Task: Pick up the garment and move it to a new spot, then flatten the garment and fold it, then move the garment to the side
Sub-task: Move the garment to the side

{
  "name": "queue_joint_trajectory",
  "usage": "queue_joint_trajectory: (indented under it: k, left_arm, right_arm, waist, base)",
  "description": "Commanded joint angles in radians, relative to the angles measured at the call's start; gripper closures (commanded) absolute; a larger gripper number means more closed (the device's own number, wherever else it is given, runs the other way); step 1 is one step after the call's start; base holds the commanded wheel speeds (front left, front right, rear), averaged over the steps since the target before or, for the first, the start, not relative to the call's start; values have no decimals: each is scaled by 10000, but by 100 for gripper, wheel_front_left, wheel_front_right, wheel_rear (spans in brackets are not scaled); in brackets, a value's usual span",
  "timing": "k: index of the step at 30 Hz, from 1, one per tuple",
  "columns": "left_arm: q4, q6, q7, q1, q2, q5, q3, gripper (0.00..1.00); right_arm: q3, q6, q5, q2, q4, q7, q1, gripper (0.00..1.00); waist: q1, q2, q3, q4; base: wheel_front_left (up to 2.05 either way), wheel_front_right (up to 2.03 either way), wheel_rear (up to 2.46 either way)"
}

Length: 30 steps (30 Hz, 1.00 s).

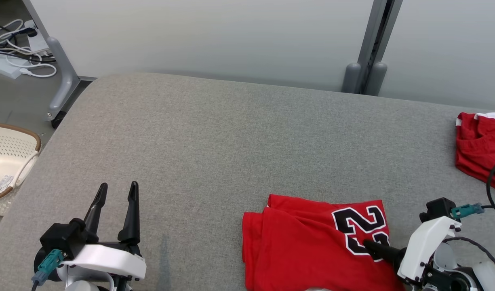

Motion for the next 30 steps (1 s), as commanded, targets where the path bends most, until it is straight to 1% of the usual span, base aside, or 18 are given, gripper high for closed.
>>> queue_joint_trajectory:
  k: [1, 4, 5, 6, 9, 12, 18, 21, 26, 30]
  left_arm:
    - [-17, -25, -8, -59, 44, -20, 38, 0]
    - [-28, -16, -8, -43, 35, 2, 41, 0]
    - [-46, -17, -8, -45, 25, 10, 36, 0]
    - [-46, -17, -8, -45, 25, 10, 36, 0]
    - [-80, -17, -8, -72, 8, 14, 39, 0]
    - [-59, -19, -8, -131, -16, 19, -28, 0]
    - [-54, -21, -8, -331, -80, -20, -135, 0]
    - [5, -21, -8, -367, -119, -70, -259, 0]
    - [-32, -23, -8, -560, -141, -80, -340, 0]
    - [-43, -25, -8, -679, -133, -60, -359, 0]
  right_arm:
    - [23, 24, 92, -92, -100, -125, -61, 100]
    - [183, 24, 193, -267, -403, -524, -202, 100]
    - [318, 24, 174, -417, -683, -937, -409, 100]
    - [318, 24, 174, -417, -683, -937, -409, 100]
    - [743, 25, -86, -747, -1094, -1619, -906, 100]
    - [1386, 25, -277, -1108, -1274, -2021, -1664, 100]
    - [2620, 25, 32, -1666, -1359, -2092, -3501, 100]
    - [3115, 25, 299, -1801, -1256, -2004, -4392, 100]
    - [3464, 25, 915, -1935, -734, -1607, -5563, 100]
    - [3386, 24, 1139, -2289, -267, -1603, -6297, 100]
  waist:
    - [0, 0, -10, -21]
    - [0, 0, -23, -71]
    - [0, 0, -12, -111]
    - [0, 0, -12, -111]
    - [0, 0, 46, -211]
    - [0, 0, 123, -340]
    - [0, 0, 352, -520]
    - [0, 0, 482, -576]
    - [0, 0, 794, -660]
    - [0, 0, 1168, -797]
  base:
    - [0, 0, 0]
    - [0, 0, 0]
    - [0, 0, 0]
    - [0, 0, 0]
    - [0, 0, 0]
    - [0, 0, 0]
    - [0, 0, 0]
    - [0, 0, 0]
    - [0, 0, 0]
    - [0, 0, 0]
